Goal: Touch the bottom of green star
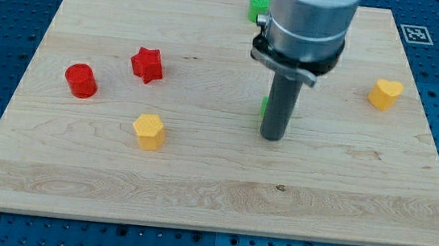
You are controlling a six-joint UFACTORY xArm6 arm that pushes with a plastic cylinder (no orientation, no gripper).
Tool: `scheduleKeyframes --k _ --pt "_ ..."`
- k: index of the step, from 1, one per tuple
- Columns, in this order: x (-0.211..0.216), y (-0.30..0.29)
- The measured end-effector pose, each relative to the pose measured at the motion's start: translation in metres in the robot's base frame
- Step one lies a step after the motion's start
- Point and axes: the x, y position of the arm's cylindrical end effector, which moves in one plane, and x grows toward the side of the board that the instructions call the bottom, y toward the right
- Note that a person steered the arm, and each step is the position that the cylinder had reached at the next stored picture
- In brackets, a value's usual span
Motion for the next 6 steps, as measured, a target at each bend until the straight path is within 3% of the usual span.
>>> scheduleKeyframes --k 4,6 --pt "-0.090 0.007" --pt "-0.095 0.003"
